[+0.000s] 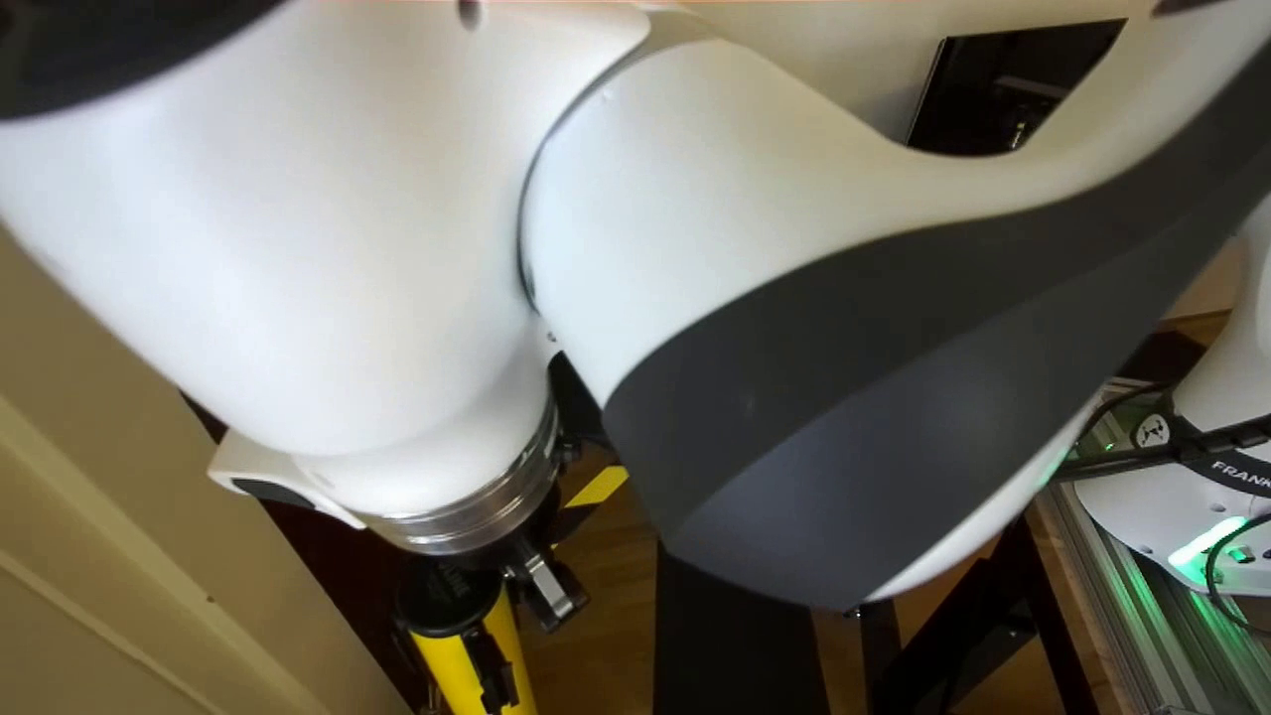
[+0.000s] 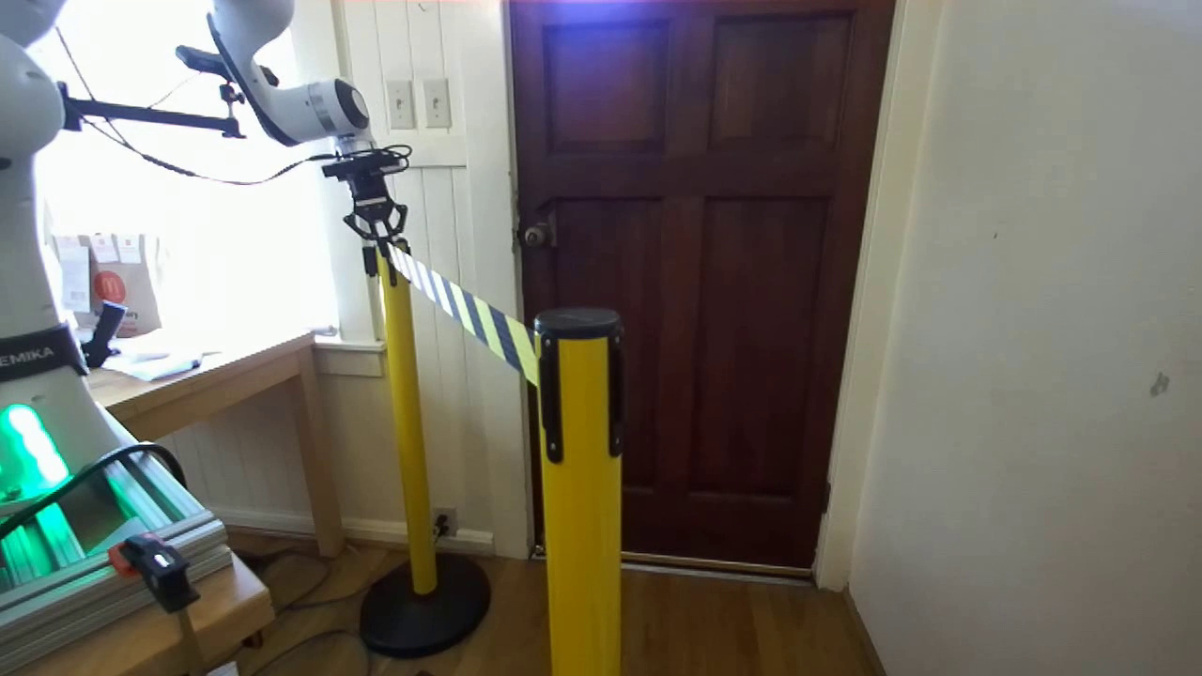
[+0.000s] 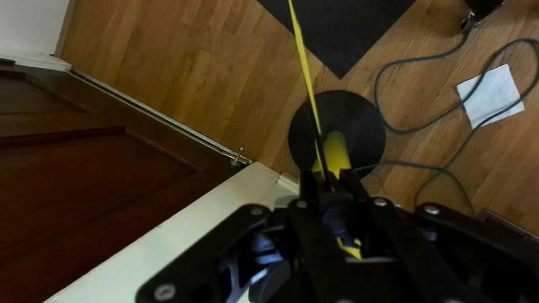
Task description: Pull out the barrier belt from the yellow stand on the right and attach it to the stand on the left.
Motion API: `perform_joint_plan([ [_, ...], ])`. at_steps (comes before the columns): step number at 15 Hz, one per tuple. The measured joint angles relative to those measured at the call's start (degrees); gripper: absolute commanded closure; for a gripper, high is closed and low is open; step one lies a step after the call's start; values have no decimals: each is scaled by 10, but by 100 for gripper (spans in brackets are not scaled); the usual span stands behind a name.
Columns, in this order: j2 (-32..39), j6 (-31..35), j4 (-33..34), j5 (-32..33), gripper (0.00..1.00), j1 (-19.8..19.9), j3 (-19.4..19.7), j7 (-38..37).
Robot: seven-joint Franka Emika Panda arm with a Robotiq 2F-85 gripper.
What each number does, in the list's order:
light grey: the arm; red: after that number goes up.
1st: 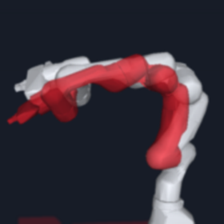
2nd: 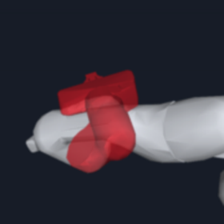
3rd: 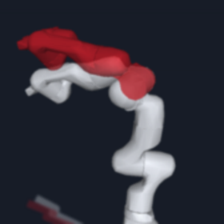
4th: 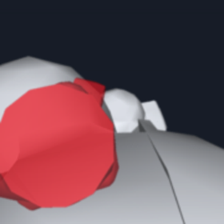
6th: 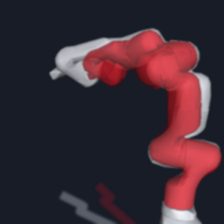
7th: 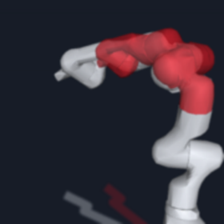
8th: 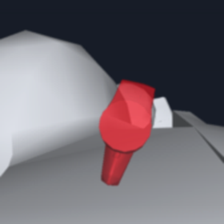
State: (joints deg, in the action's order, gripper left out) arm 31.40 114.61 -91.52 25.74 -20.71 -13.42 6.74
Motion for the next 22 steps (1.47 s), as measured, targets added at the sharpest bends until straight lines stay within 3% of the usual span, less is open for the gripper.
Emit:
perform_joint_plan([
  [6, -33, 68, -69, 37, 95, 51, -49, -41],
  [13, -69, 194, -161, 69, 95, 151, -127, -83],
  [18, -78, 306, -216, 108, 95, 226, -179, -110],
  [22, -78, 426, -259, 144, 95, 272, -196, -125],
])
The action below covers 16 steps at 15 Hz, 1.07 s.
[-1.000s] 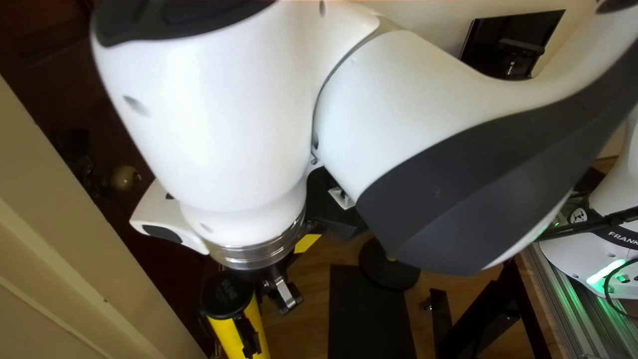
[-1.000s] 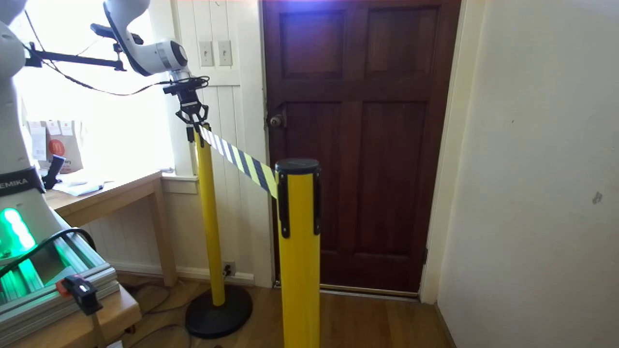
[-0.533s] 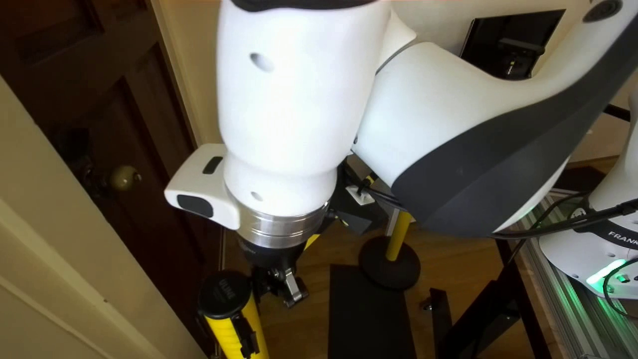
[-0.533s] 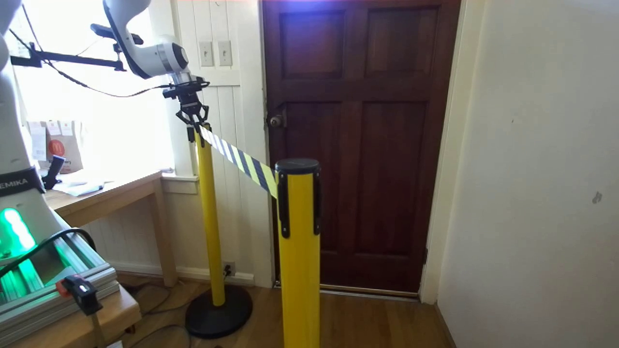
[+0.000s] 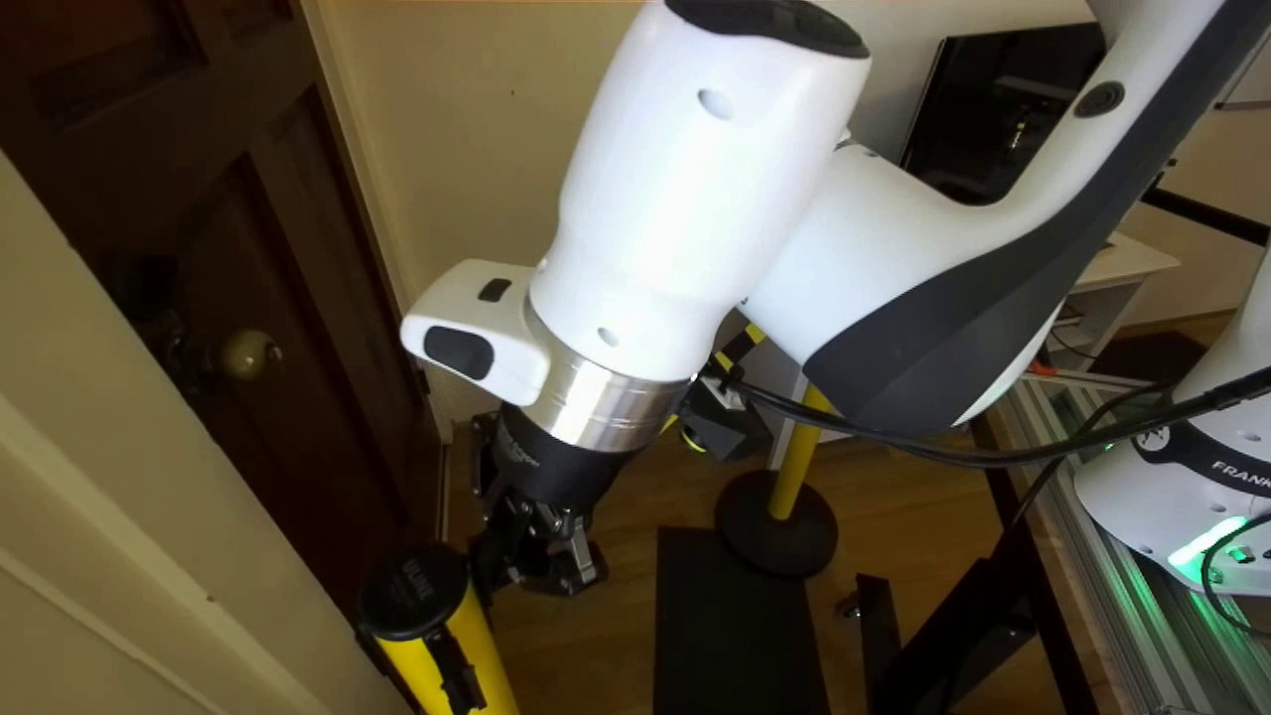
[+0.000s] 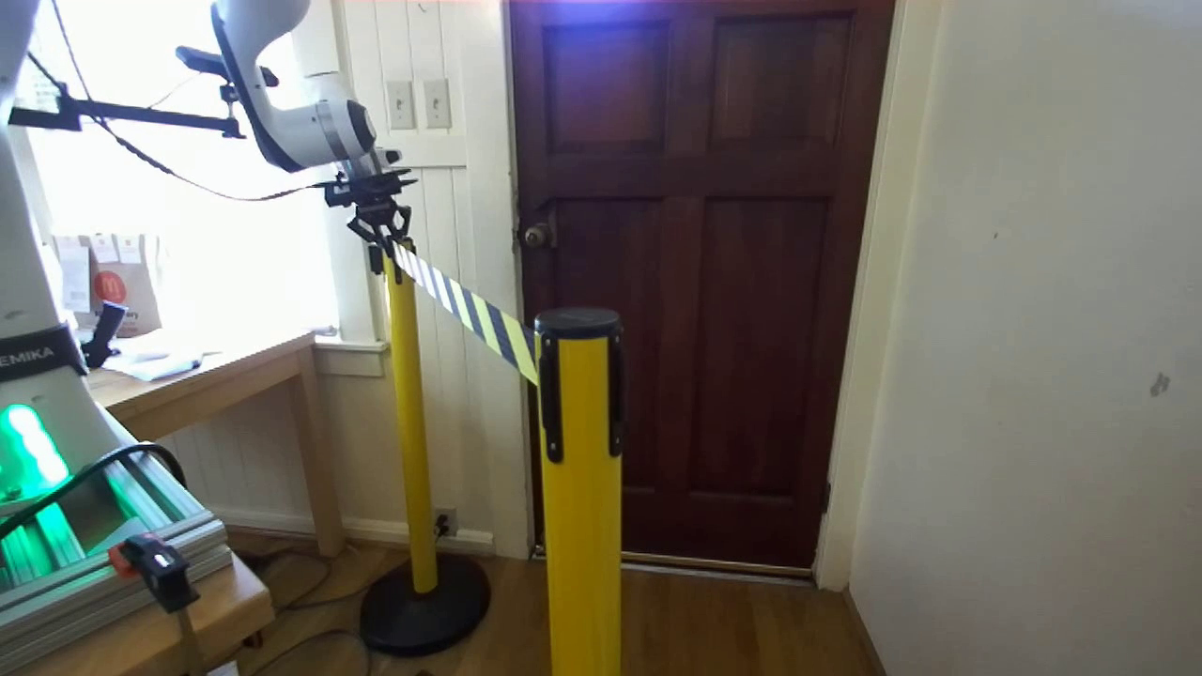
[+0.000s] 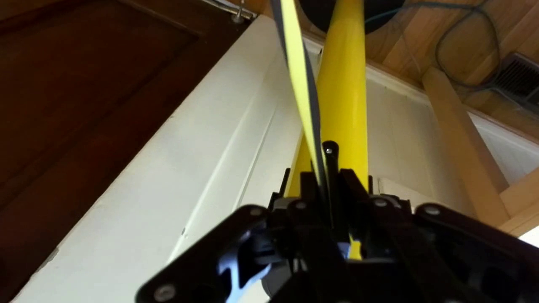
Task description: Pull out the barrier belt from the yellow stand on the right and attach it to the stand on the left.
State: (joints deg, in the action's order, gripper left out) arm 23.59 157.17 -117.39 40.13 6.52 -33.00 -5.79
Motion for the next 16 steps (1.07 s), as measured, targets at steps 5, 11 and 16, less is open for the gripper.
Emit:
perform_joint_plan([
  [5, 6, 182, -59, 22, 55, 33, 15, 3],
  [11, 75, 302, -84, 20, 14, 83, -6, 96],
  [16, 110, 259, -84, 22, 0, 165, -100, 148],
])
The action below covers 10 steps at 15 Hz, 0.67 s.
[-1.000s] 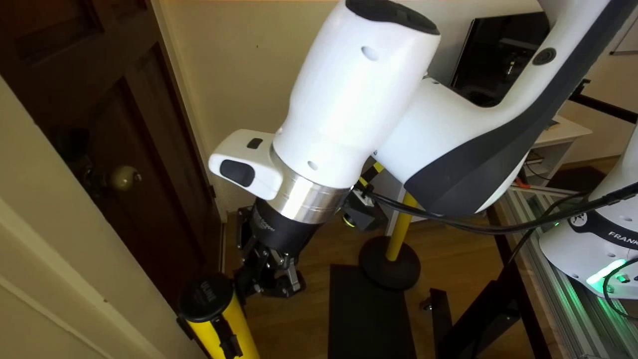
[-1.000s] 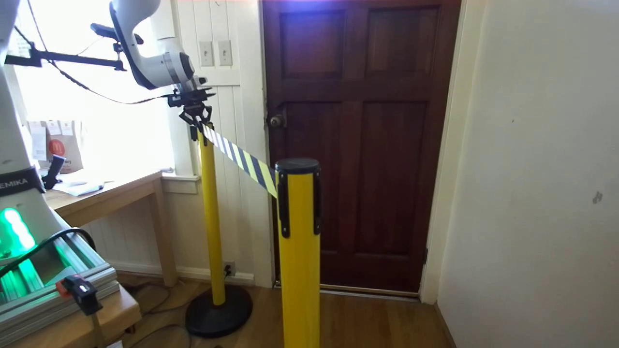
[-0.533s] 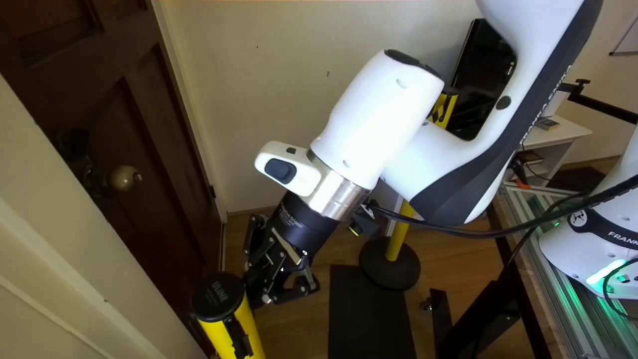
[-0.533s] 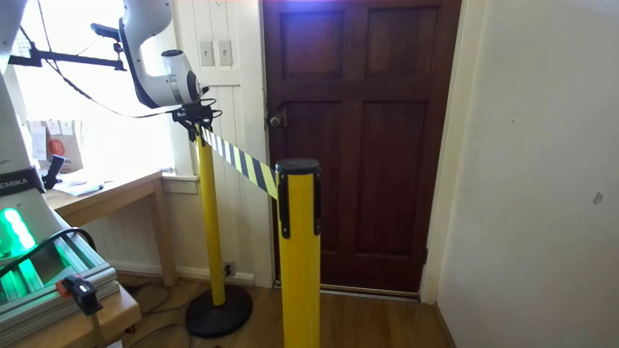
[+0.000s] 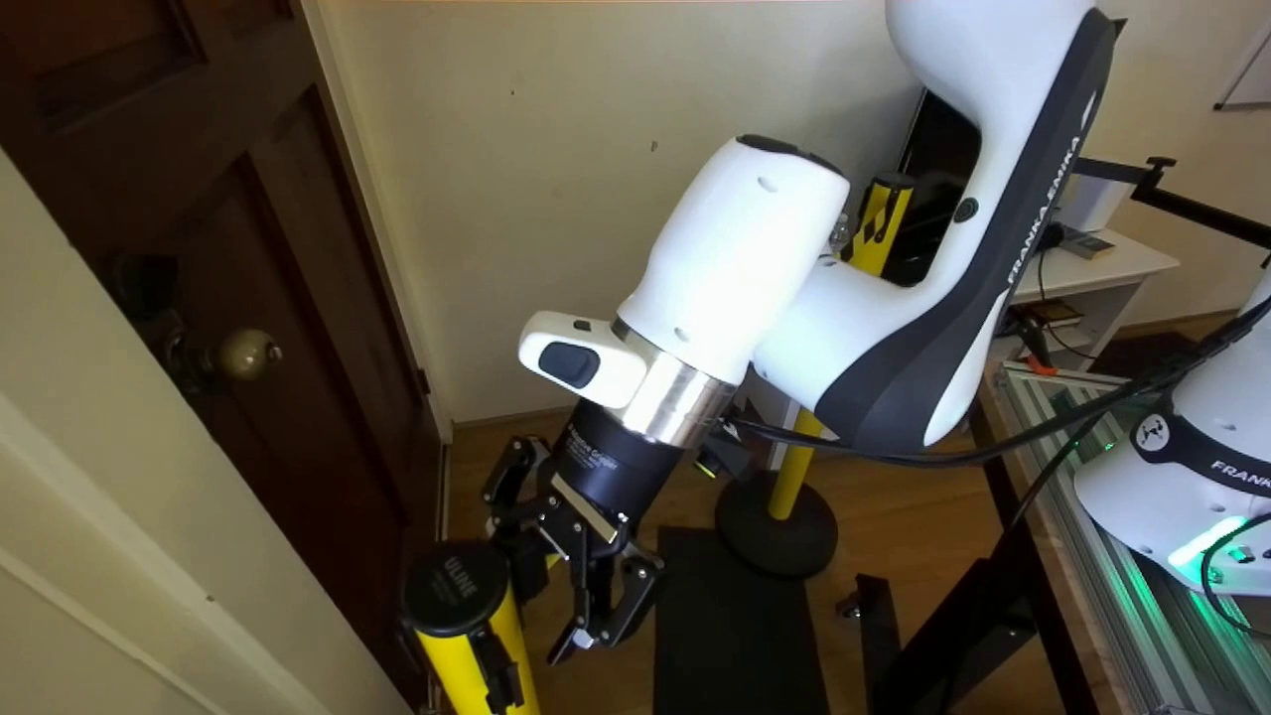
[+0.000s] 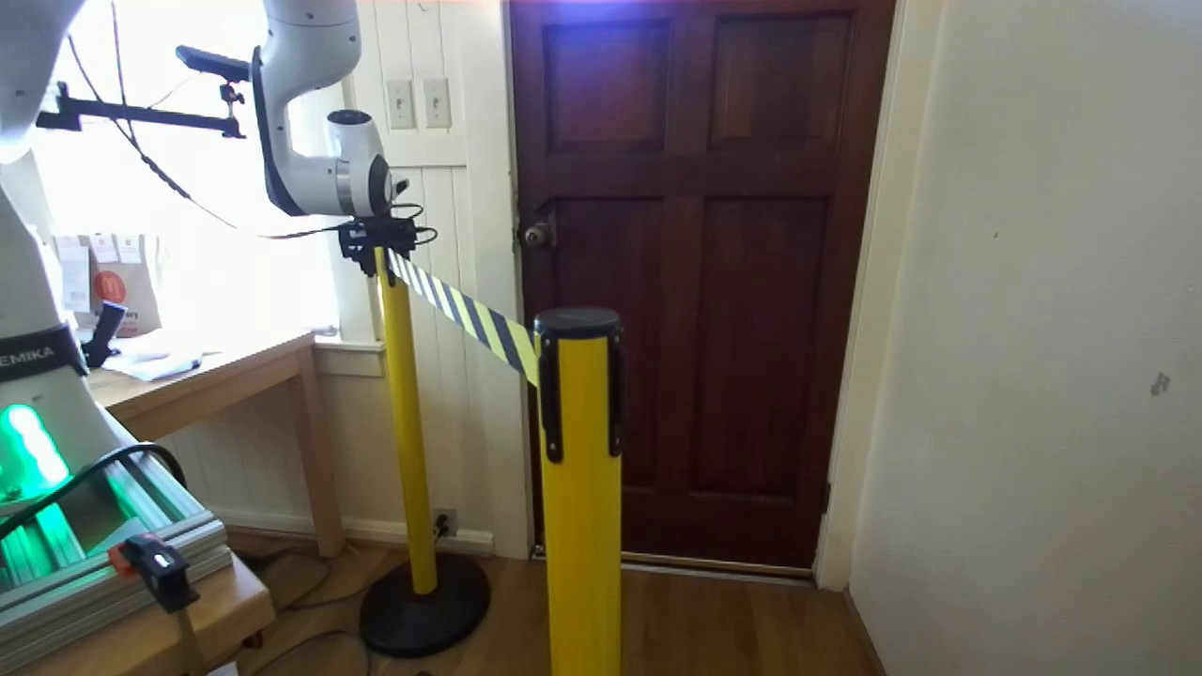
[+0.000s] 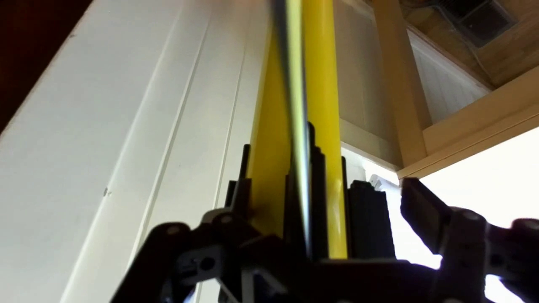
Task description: Pull out the barrier belt from the yellow stand on the right and attach it to the stand on the left.
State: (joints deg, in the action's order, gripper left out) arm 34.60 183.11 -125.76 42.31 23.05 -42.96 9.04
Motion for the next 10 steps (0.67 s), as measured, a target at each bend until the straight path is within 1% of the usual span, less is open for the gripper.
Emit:
perform_joint_plan([
  [3, -3, -60, 3, -2, 0, 50, -65, 16],
  [7, -20, -179, 9, -17, 0, 116, -159, 24],
  [10, -32, -262, 19, -43, 0, 163, -241, 41],
])
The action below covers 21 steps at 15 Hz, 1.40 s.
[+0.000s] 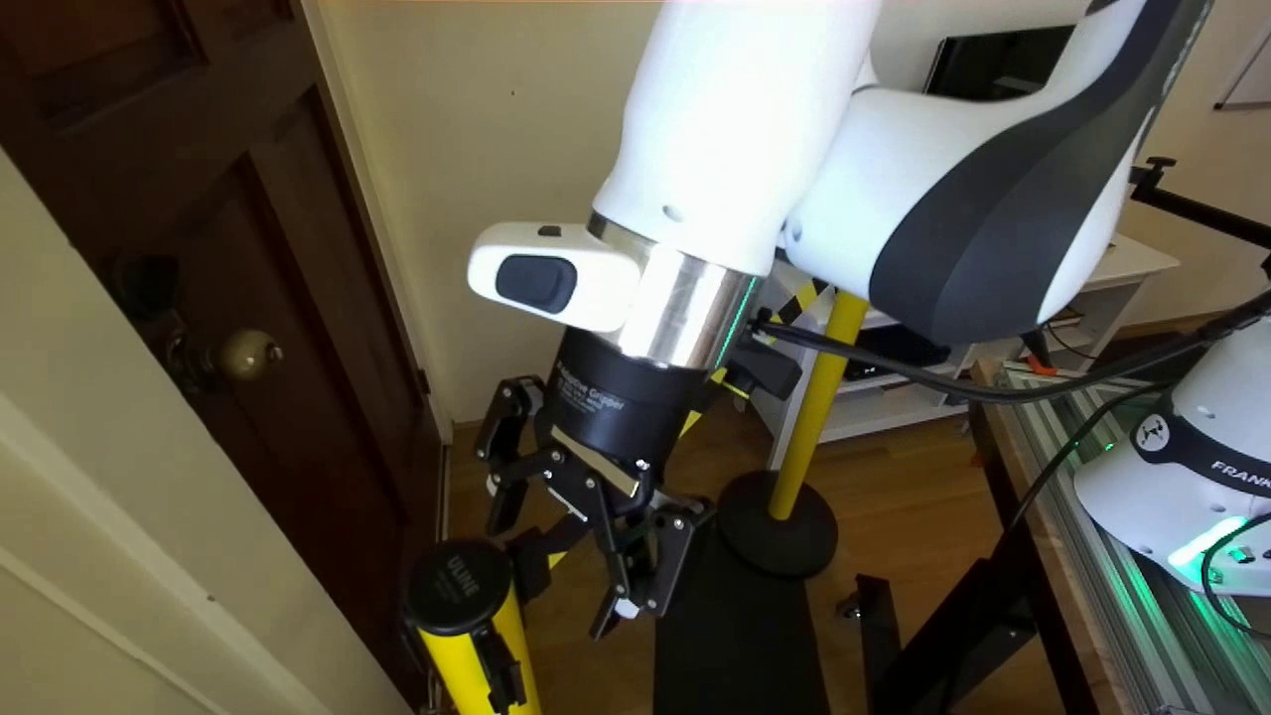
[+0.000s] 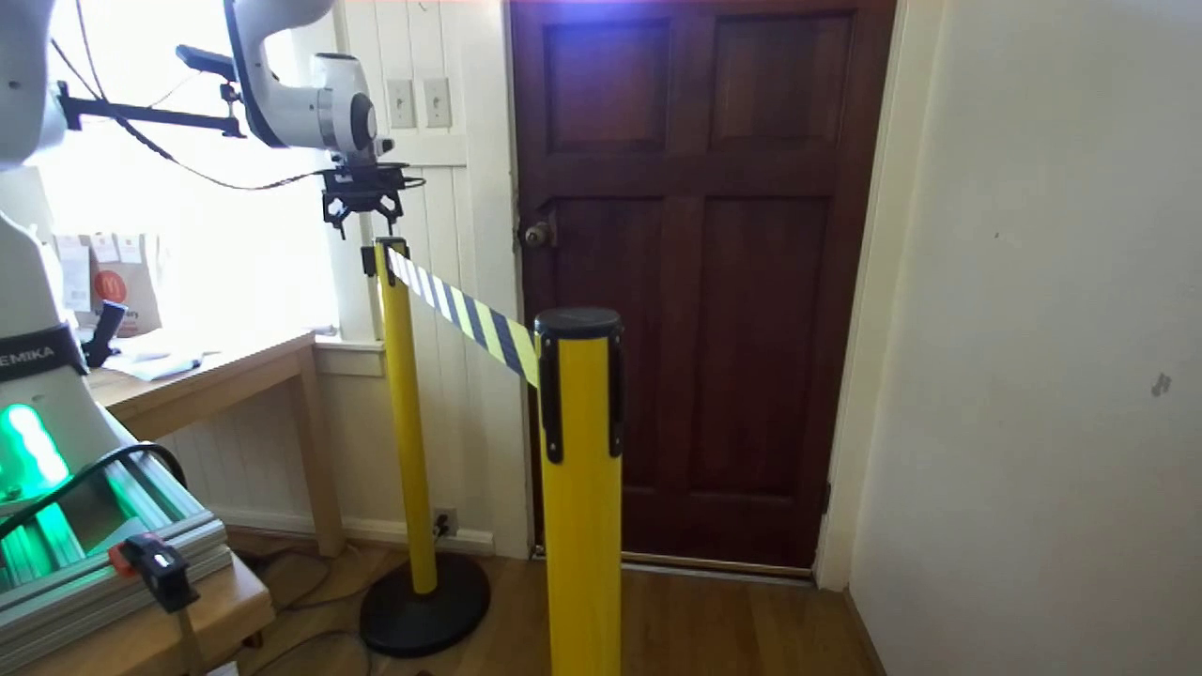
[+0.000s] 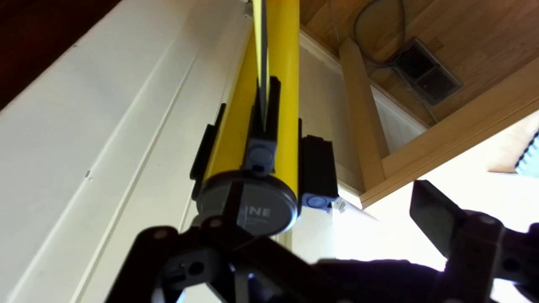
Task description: Pull out the barrier belt from the yellow stand on the right and attach it to the stand on the left.
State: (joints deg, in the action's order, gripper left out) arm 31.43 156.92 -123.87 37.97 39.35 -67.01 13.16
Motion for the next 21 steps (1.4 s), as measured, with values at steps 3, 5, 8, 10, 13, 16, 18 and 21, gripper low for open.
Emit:
perform_joint_plan([
  [3, -30, -66, 16, -58, 0, 25, -54, 34],
  [5, -42, -114, 28, -65, 0, 46, -91, 35],
  [8, -45, -186, 42, -78, 0, 76, -131, 35],
  [10, -45, -231, 51, -82, 28, 91, -149, 35],
  [13, -45, -276, 62, -83, 49, 102, -159, 35],
  [16, -72, -285, 68, -136, 69, 86, -123, 72],
  [18, -98, -296, 73, -161, 84, 56, -76, 92],
  [21, -131, -316, 84, -172, 100, -28, 28, 110],
])
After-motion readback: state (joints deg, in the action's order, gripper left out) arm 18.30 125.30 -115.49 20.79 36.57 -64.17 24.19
